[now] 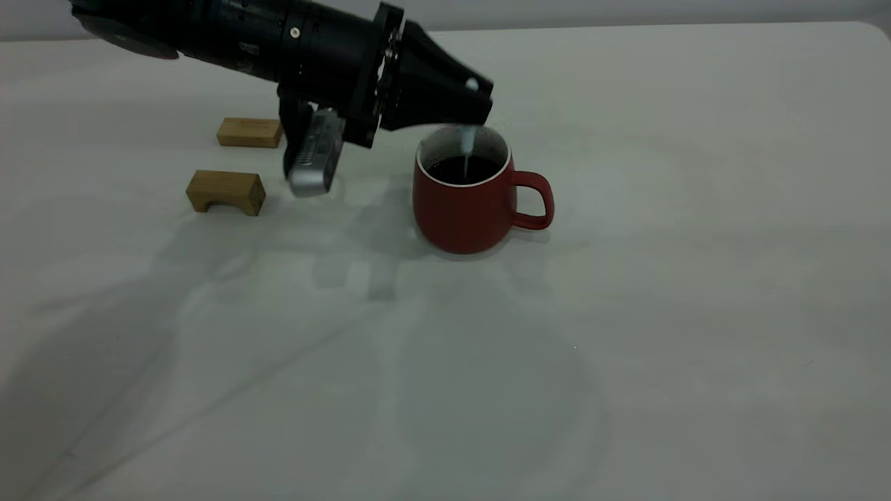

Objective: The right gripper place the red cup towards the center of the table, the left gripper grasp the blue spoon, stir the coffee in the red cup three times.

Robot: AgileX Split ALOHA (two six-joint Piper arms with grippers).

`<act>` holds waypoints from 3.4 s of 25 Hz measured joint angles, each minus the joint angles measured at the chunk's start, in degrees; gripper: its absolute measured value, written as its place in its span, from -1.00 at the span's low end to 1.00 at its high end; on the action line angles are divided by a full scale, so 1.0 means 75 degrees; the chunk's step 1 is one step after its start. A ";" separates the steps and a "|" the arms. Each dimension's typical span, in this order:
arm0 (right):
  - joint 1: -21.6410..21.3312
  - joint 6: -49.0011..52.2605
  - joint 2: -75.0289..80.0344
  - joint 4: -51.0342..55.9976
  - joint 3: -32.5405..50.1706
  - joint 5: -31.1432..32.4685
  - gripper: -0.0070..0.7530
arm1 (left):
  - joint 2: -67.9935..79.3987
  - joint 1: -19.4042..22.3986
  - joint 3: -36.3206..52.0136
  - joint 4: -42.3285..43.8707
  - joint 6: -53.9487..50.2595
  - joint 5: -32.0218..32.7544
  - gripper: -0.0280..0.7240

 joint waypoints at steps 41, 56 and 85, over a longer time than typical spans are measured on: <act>0.0000 0.0000 0.0000 0.0007 0.0000 0.0000 -0.36 | -0.2110 0.0000 -0.0474 0.4580 0.1980 0.0913 0.39; 0.0000 0.0000 0.0000 0.0007 0.0000 0.0000 -0.36 | -0.7758 0.0000 -0.0596 1.0997 0.2470 0.1325 0.39; 0.0000 0.0000 0.0000 0.0007 0.0000 0.0000 -0.36 | -1.6512 0.1329 0.6864 1.2379 0.4545 0.0969 0.39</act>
